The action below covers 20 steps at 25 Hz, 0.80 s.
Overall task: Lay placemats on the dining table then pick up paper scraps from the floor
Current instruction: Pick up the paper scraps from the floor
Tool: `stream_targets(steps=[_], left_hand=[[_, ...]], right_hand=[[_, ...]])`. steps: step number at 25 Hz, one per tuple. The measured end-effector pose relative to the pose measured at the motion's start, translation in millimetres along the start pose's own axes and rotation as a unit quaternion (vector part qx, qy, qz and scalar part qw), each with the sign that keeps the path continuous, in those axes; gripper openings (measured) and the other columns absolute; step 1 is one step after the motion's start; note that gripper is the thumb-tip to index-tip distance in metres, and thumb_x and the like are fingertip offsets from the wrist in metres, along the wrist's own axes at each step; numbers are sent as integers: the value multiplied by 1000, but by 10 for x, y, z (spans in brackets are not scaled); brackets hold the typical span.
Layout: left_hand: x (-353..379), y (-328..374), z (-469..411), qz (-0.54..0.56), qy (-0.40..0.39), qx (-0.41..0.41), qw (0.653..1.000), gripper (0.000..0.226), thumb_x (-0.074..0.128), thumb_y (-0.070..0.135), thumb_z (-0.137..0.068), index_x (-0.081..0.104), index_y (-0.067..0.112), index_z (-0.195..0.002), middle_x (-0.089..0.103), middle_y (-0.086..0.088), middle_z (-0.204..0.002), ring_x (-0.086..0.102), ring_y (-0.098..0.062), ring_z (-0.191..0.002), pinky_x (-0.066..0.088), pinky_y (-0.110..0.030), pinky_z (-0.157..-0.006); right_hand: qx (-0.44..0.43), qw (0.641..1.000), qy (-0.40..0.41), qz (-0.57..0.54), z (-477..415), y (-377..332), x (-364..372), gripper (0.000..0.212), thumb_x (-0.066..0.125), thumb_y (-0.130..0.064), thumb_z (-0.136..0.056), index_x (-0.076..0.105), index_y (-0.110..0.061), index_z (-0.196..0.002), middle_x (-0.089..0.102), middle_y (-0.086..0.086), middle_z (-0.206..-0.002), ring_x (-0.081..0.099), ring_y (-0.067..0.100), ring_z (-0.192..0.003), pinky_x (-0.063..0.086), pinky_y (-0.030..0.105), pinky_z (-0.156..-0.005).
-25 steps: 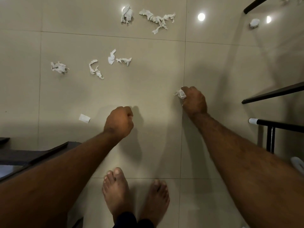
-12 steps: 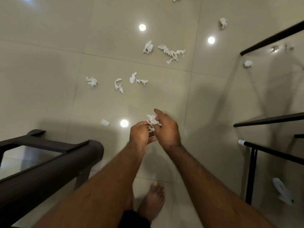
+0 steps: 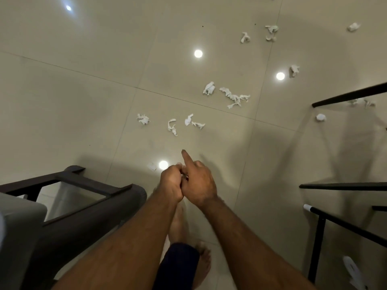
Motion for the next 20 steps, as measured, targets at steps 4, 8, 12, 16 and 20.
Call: stream_targets(steps=[4,8,12,16,20], left_hand=[[-206,358,-248,-43,77,26,996,26,48,18,-103,60,6,-84,61,-11,-67,53,-22,-55,42,-29,-51],[-432,834,-495,-45,100,-1,994,26,42,19,-103,52,13,-80,42,-5,-65,31,-16,-51,26,-26,-49],[-587,1211,-700,-48,108,25,993,25,45,22,-103,58,9,-86,54,-7,-69,43,-16,-52,34,-27,-50],[-705,1373,-1019,-47,107,39,992,27,46,23,-101,58,10,-82,57,-7,-69,45,-16,-52,35,-26,-48],[-850,1416,-1442,-20,128,25,991,28,43,22,-101,54,11,-78,48,-4,-65,37,-15,-49,29,-25,-46]], right_hand=[[-30,999,-4,-12,-169,-71,118,70,51,-20,-83,27,-32,-147,67,-6,-106,54,16,-104,47,32,-88],[-62,996,1,65,-402,-90,373,49,47,-10,-82,58,-21,-128,72,-1,-102,59,23,-99,51,35,-80],[-92,984,-91,120,-713,-28,792,47,52,-4,-82,61,-17,-125,69,6,-109,57,29,-103,50,38,-81],[-190,947,-180,186,-954,-1,1282,39,60,0,-79,63,-10,-117,65,11,-106,56,29,-96,51,38,-73],[-258,918,-194,230,-1369,91,1792,49,71,-3,-74,58,-8,-122,54,15,-128,48,33,-115,51,43,-89]])
Point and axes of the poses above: each hand's wrist, its own z-axis away from the middle knuckle, its own x-axis out of the palm, y = z × x, the point moved 1 cm from there along -z, towards the middle knuckle
